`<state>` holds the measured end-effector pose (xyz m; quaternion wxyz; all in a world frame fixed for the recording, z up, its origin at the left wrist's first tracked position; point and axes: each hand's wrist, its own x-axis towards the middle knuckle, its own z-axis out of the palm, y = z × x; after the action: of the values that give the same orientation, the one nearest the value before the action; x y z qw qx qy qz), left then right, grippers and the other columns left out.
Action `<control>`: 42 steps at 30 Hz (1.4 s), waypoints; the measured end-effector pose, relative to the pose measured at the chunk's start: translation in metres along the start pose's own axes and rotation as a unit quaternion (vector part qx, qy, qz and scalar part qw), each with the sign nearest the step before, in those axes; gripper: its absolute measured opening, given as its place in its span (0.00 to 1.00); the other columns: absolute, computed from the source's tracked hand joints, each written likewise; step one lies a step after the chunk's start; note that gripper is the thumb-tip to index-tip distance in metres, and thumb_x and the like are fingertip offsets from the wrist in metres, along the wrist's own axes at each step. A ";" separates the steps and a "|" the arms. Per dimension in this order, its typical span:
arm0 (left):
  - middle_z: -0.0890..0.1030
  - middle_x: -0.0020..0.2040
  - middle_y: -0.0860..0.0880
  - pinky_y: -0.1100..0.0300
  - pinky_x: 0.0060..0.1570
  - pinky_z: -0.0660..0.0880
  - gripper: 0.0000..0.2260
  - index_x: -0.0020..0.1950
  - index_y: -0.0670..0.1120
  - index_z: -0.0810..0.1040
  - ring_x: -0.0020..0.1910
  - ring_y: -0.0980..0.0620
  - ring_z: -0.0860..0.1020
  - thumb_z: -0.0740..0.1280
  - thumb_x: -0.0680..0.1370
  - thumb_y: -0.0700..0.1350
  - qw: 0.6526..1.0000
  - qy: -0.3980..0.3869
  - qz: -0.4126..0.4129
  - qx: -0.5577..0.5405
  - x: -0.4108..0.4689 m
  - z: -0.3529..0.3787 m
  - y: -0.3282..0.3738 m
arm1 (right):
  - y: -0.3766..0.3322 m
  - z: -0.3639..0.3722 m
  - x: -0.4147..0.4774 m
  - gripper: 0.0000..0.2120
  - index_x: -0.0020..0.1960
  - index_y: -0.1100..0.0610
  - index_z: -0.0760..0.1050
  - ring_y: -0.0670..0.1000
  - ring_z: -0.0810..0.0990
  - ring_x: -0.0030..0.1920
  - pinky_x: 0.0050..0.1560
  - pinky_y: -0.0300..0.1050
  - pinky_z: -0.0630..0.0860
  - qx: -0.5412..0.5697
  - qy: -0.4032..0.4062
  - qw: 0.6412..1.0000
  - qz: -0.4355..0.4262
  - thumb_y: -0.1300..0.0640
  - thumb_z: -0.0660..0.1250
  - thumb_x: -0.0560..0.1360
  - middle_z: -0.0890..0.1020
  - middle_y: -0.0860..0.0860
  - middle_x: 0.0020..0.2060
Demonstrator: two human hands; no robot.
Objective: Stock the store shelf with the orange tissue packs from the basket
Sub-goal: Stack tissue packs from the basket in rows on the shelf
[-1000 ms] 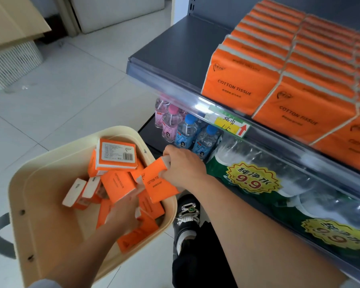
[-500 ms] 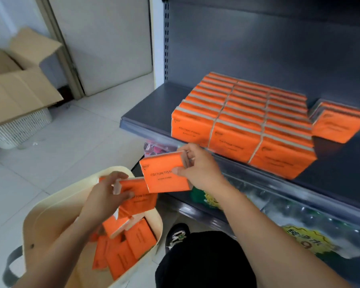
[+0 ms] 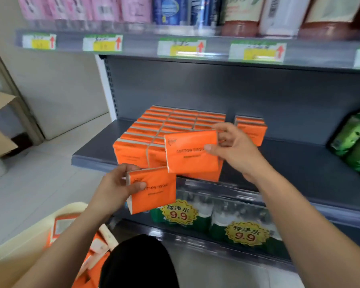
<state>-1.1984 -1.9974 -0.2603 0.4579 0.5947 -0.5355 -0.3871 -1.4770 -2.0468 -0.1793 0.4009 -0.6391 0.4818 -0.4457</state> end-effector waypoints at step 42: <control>0.83 0.45 0.48 0.48 0.46 0.81 0.15 0.50 0.58 0.77 0.47 0.50 0.82 0.75 0.67 0.48 0.975 -0.208 0.081 0.010 0.064 0.216 0.066 | 0.187 -0.165 0.136 0.23 0.69 0.50 0.70 0.54 0.77 0.61 0.61 0.50 0.73 -0.261 0.179 0.947 0.058 0.59 0.68 0.76 0.79 0.52 0.60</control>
<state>-1.4147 -2.0892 -0.2557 0.3601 0.4604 -0.6690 -0.4592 -1.6647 -2.2333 -0.2841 0.1526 -0.6020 0.6814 -0.3874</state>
